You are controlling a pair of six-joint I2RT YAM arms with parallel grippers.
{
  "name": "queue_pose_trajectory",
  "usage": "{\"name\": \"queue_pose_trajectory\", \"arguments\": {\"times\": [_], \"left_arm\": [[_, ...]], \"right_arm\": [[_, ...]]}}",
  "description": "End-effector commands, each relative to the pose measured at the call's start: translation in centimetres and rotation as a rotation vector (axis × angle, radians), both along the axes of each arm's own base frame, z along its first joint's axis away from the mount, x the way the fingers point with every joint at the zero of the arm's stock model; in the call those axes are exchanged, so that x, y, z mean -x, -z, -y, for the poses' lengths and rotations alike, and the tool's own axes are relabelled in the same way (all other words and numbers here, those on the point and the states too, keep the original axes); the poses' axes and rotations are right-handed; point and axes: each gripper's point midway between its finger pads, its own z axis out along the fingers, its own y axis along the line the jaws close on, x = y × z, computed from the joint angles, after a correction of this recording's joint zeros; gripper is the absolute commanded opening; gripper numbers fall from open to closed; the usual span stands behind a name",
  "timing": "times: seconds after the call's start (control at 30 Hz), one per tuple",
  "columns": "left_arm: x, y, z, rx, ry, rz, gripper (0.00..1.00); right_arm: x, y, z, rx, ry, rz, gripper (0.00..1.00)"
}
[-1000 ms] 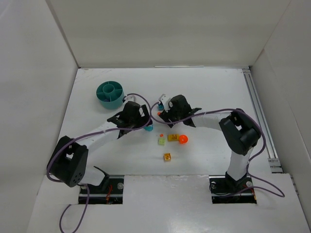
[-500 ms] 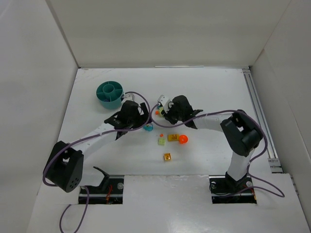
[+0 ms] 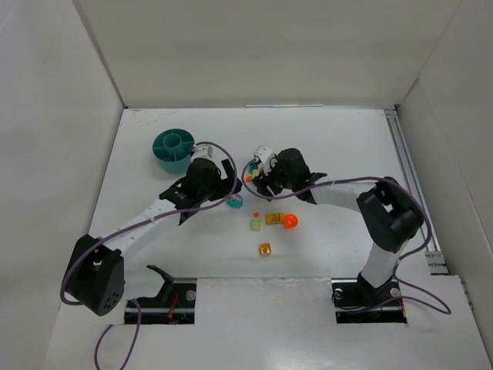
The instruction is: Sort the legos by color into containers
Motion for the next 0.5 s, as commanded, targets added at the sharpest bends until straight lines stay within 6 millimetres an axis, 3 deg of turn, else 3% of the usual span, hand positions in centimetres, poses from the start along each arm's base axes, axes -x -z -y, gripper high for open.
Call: {"name": "queue_pose_trajectory", "arguments": {"times": [0.0, 0.13, 0.2, 0.27, 0.37, 0.47], "left_arm": [[-0.2, -1.3, 0.4, 0.023, 0.016, 0.045, 0.96], [-0.1, -1.3, 0.6, 0.027, 0.024, 0.042, 0.96], [-0.1, -1.3, 0.6, 0.027, 0.024, 0.042, 0.96], [-0.3, -1.3, 0.3, 0.027, 0.015, 0.042, 0.96], [-0.3, -1.3, 0.3, 0.027, 0.015, 0.042, 0.96], [-0.3, -1.2, -0.1, 0.027, 0.005, 0.042, 0.96]], "right_arm": [[-1.4, -2.0, -2.5, -0.071, 0.117, 0.002, 0.79], [-2.0, -1.0, -3.5, -0.076, 0.249, -0.043, 0.8], [-2.8, -0.8, -2.6, -0.075, 0.354, -0.049, 0.8], [-2.5, 0.9, -2.2, -0.072, 0.437, -0.103, 0.8], [-3.0, 1.9, -1.2, -0.075, 0.551, -0.119, 0.8], [-3.6, 1.7, -0.9, -0.072, 0.586, -0.105, 0.79]]}}
